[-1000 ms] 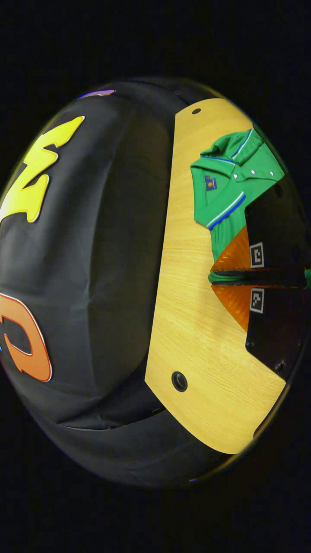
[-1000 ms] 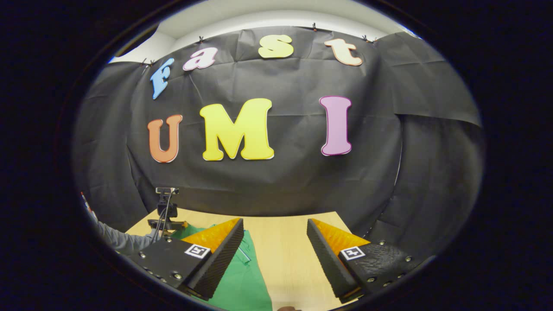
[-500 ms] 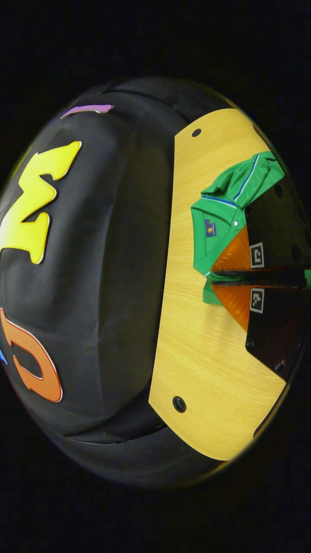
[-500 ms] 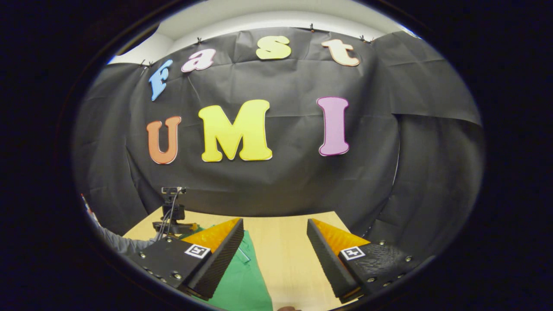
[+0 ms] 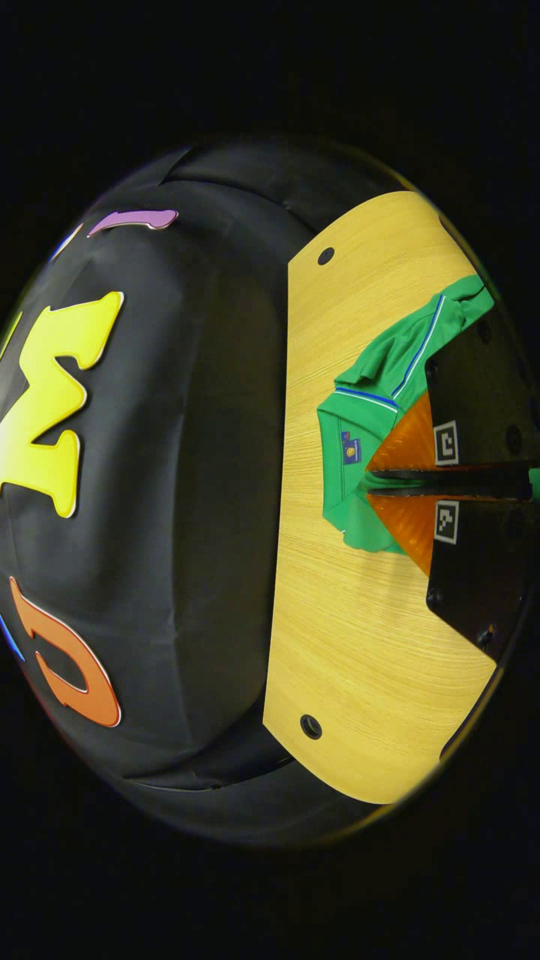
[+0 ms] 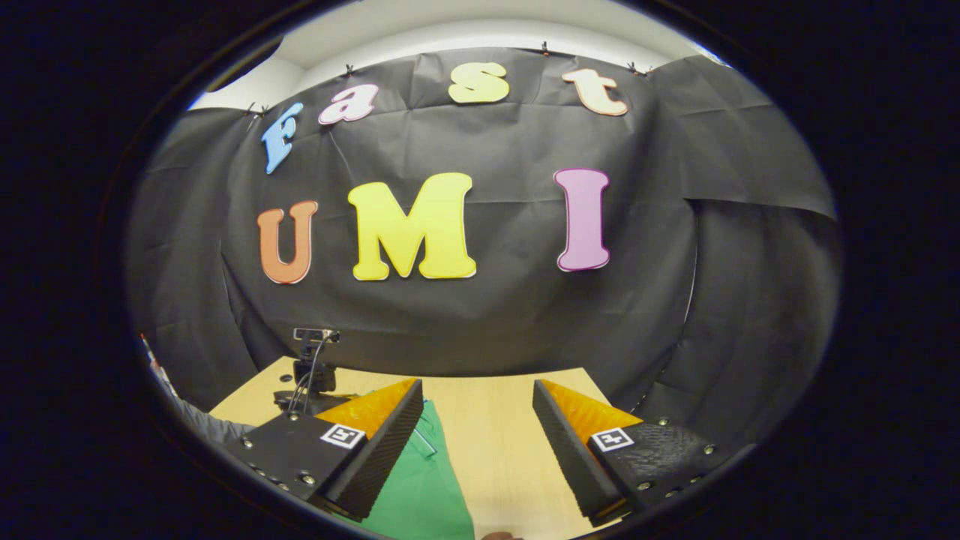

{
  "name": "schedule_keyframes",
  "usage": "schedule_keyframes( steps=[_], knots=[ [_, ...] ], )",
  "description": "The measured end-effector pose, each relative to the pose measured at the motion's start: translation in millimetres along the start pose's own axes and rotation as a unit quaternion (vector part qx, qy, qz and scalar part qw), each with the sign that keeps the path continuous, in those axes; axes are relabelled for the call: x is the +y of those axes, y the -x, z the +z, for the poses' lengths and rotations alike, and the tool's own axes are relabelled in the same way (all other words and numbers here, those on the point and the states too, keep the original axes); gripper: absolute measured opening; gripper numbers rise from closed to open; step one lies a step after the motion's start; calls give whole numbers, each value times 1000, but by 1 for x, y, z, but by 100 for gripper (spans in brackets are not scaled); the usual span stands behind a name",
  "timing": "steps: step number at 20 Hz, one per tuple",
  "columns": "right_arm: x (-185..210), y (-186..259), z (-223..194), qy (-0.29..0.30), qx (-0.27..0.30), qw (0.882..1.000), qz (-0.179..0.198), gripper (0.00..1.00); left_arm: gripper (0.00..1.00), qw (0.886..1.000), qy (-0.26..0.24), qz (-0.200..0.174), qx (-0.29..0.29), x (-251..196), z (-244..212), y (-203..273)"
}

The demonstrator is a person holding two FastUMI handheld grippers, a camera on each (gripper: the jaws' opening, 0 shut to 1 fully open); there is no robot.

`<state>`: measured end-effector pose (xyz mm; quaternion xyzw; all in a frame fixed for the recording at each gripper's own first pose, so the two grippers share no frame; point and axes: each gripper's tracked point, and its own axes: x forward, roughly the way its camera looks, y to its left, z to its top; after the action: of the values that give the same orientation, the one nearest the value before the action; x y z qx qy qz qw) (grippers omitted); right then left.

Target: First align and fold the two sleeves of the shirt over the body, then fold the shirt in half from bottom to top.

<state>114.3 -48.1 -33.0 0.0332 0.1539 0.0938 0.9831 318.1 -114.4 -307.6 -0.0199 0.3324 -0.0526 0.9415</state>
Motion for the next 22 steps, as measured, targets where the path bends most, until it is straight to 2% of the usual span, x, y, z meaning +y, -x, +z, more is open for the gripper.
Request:
schedule_keyframes(
  steps=[1, 2, 3, 5, 10, 13, 22],
  knots=[
    [-1, 0, 0, -2, -1, 1000, 0, 94, 3, 1000, -9, -13, 7, -6, -3, -1],
    [-1, 0, 0, -5, 0, 1000, -1, 94, 4, 1000, -25, -11, 15, -6, -6, 1],
    [-1, -1, -1, -8, 1, 1000, 0, 93, 23, 999, -45, -2, 17, -3, -11, -6],
    [-1, -1, -3, -10, 3, 1000, 2, 93, 95, 997, -78, 2, -3, -5, -8, -1],
    [3, -1, -8, -11, 6, 1000, 8, 94, 94, 992, -122, 1, -29, -10, -6, 25],
    [9, 0, -12, -6, 6, 1000, 13, 94, 94, 988, -132, 12, -72, -2, 9, 61],
    [43, 20, -21, 12, -9, 999, 42, 94, 97, 982, -97, 10, -162, 13, 29, 205]
  ],
)
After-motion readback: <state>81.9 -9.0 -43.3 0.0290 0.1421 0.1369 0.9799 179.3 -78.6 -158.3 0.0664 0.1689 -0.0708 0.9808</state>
